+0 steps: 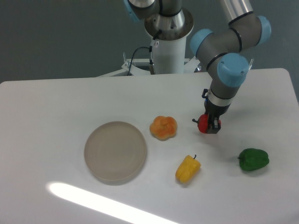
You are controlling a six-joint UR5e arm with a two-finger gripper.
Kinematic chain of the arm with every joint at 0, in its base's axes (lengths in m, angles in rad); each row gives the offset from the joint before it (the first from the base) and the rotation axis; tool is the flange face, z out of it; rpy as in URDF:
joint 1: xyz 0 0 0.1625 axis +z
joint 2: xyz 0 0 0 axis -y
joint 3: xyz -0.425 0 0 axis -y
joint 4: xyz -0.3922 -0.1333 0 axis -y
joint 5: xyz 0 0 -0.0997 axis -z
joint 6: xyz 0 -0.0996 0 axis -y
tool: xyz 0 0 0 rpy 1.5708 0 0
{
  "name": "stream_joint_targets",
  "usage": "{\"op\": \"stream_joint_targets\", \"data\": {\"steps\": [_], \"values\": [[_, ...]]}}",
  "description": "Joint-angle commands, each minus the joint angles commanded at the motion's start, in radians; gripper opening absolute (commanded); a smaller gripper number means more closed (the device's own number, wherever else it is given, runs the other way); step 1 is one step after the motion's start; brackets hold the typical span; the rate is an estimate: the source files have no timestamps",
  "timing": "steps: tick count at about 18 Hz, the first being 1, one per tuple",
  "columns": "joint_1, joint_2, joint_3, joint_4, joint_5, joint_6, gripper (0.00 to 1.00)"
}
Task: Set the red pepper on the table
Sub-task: 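Lower the red pepper onto the table beside the orange cookie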
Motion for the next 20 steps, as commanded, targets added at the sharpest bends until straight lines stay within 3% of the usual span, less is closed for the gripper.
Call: {"op": "stream_joint_targets", "data": {"steps": [4,8,20], "values": [[0.005,0.000,-0.008,0.006,-0.039,0.002,0.44],[0.006,0.000,-0.002,0.005,-0.035,0.094,0.44],[0.005,-0.025,-0.003,0.005,-0.032,0.083,0.45]]}}
